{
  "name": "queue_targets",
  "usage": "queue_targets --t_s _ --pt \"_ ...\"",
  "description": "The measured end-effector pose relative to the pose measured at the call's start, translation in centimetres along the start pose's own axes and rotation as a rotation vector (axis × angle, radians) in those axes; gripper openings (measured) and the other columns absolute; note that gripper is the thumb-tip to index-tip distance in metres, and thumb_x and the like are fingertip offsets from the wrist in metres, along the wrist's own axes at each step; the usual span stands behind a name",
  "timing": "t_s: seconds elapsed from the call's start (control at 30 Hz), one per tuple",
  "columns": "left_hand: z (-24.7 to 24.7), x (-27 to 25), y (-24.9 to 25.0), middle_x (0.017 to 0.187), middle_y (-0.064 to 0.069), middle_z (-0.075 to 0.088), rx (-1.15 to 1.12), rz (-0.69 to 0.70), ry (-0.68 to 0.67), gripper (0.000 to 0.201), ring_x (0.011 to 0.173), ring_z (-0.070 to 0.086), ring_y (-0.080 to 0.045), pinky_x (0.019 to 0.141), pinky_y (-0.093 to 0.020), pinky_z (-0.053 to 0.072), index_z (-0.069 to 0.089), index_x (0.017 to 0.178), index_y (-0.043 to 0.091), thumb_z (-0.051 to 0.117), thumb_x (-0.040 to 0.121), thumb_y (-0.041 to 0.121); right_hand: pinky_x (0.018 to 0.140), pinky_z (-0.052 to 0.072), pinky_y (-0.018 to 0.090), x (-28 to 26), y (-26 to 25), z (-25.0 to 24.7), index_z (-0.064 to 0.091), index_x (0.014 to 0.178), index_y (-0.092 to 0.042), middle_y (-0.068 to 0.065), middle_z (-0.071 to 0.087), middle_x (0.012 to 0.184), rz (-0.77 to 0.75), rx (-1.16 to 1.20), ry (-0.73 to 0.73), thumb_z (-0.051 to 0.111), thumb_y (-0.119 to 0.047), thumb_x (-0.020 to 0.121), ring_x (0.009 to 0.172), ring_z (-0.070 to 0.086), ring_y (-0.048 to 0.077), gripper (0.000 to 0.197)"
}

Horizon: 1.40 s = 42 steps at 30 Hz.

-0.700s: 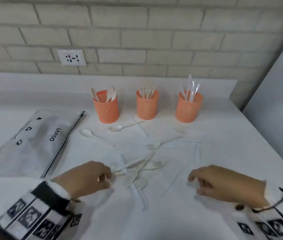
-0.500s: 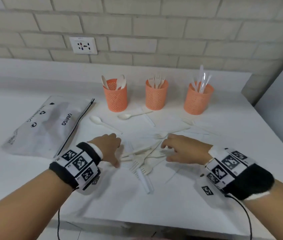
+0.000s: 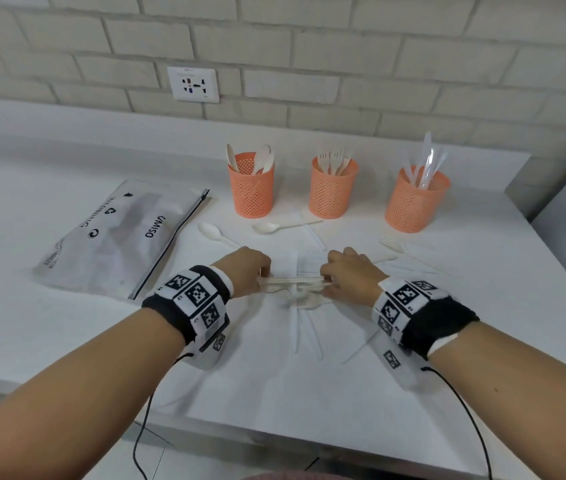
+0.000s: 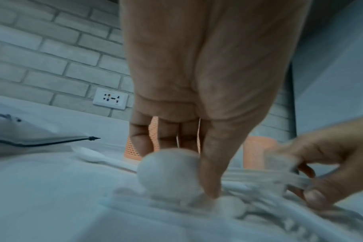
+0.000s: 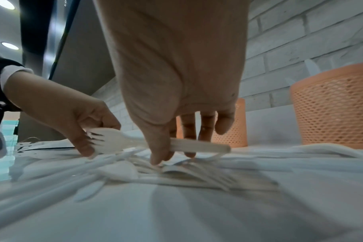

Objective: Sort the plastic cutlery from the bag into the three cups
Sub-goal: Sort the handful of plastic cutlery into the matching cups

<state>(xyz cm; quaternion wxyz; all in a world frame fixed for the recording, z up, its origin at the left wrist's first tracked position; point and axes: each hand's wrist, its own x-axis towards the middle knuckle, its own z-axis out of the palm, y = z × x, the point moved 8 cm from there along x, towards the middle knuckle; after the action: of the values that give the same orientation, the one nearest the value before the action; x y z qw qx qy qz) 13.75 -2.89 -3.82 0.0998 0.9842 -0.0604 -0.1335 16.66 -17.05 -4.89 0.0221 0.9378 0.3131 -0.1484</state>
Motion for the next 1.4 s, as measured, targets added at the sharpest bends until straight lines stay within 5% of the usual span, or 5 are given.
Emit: queue_targets --t_s 0.5,0.63,0.9,1.2,1.4 --pt "-8.1 0.4 1.2 0.108 -0.006 0.064 -0.367 0.083 0.329 0.017 0.097 0.053 -0.015 0.069 -0.011 0.028 0.067 0.101 0.007 0.062 0.086 0.016 0.080 0.040 0.032 0.3 -1.4 -5.7 0.054 0.105 -0.009 0.006 0.056 0.094 -0.086 0.763 0.411 0.035 -0.015 0.100 0.087 0.053 0.018 0.021" --pt "-9.8 -0.3 -0.2 0.130 -0.014 0.045 -0.405 -0.051 0.651 0.068 0.119 0.043 -0.028 0.093 -0.026 0.033 0.043 0.131 0.007 0.074 0.075 0.030 0.067 0.035 0.032 0.4 -2.2 -5.7 0.043 0.093 -0.009 -0.002 0.046 0.070 -0.075 0.847 0.419 0.030 -0.022 0.101 0.065 0.044 0.015 0.020" --pt "-4.1 1.3 0.8 0.092 -0.005 0.064 -1.176 -0.184 0.231 0.046 0.091 0.060 -0.022 0.083 -0.036 0.050 0.059 0.095 0.009 0.047 0.089 0.053 0.061 0.037 0.011 1.3 -5.7 -6.3 0.040 0.132 -0.007 -0.015 0.048 0.077 -0.105 0.998 0.326 0.030 -0.014 0.100 0.067 0.047 -0.002 0.034" --pt "-4.9 0.4 -3.0 0.050 0.000 0.040 -1.435 -0.219 0.408 0.031 0.037 0.043 -0.013 0.054 -0.029 0.050 0.040 0.069 0.013 0.037 0.098 0.021 0.102 0.025 0.047 1.0 -3.0 -0.2 0.056 0.118 -0.011 0.015 0.046 0.131 0.271 -0.007 -0.070 0.030 -0.080 0.077 0.121 0.038 0.033 0.084" --pt "-4.4 0.1 -1.9 0.056 -0.002 0.038 -1.340 -0.198 0.324 0.031 0.043 0.041 -0.014 0.055 -0.029 0.047 0.041 0.069 0.013 0.038 0.098 0.023 0.100 0.029 0.044 1.9 -4.9 0.7 0.052 0.099 -0.011 0.004 0.052 0.099 0.192 0.015 -0.099 0.057 -0.055 0.079 0.102 0.047 0.028 0.050"
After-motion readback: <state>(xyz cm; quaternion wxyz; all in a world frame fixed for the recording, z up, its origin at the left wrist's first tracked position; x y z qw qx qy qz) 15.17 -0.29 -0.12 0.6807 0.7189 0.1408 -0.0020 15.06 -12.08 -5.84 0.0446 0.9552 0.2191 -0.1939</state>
